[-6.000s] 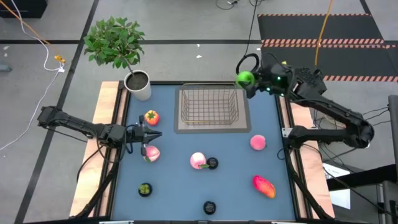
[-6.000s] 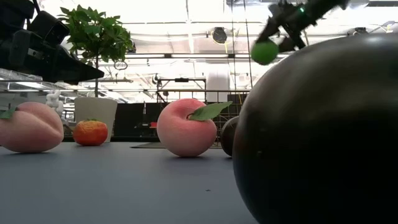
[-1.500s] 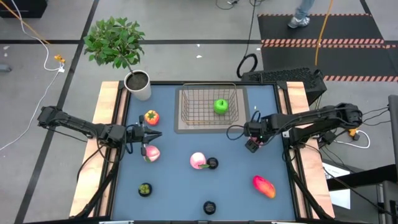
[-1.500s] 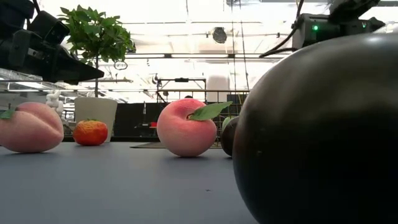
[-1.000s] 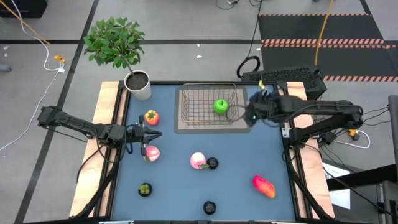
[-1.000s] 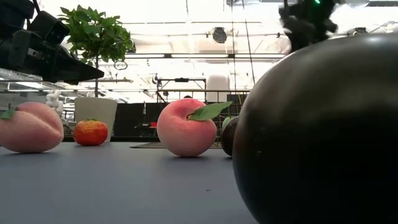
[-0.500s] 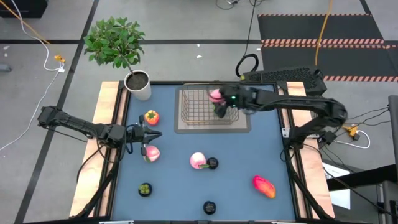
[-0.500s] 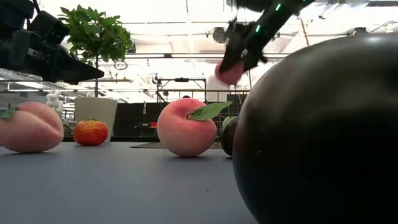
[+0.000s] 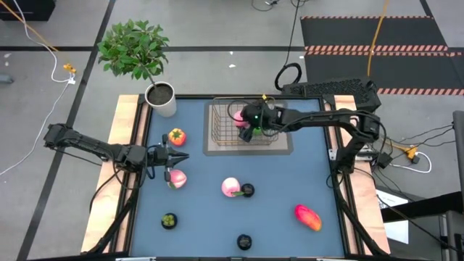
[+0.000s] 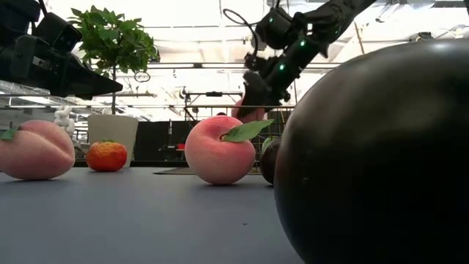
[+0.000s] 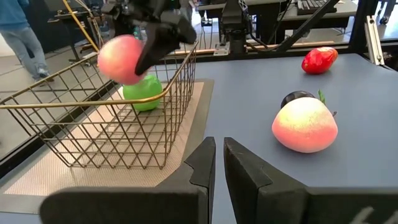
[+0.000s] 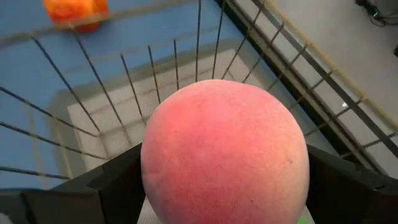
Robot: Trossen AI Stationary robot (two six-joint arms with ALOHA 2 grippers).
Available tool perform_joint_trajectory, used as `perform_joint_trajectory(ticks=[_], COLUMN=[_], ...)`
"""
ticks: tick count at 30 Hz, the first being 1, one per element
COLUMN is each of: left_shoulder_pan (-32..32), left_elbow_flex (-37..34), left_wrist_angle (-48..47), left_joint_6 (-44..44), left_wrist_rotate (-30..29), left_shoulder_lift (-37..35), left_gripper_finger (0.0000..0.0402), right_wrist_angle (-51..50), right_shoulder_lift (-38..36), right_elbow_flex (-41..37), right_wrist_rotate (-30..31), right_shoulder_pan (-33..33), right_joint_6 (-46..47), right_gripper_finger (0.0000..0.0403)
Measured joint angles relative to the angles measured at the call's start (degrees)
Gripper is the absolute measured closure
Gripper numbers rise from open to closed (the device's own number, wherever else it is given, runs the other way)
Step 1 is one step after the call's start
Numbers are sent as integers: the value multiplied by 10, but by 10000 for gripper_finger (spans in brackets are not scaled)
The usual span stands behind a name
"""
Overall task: Build produce basket
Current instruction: Put the right pink peach into the wire basket
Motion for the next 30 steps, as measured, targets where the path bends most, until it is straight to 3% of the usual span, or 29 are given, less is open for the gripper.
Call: perform_joint_trajectory(ticks=[3,7,14,30], left_shoulder_pan=[0,0,0,0], left_elbow_flex=[0,0,0,0], left_wrist_angle=[0,0,0,0], left_joint_6=[0,0,0,0], left_wrist_rotate=[0,0,0,0], left_shoulder_lift=[0,0,0,0], left_gripper_finger=[364,364,364,364], right_wrist_angle=[16,24,21,11], right_shoulder_lift=[22,41,44,42], right_elbow_flex=[0,1,1,-1], right_wrist_rotate=[-1,-45,-45,-41], right_shoulder_pan=[0,0,-5,-45], right_joint_6=[-4,0,18,90], right_gripper_finger=[64,64,62,8])
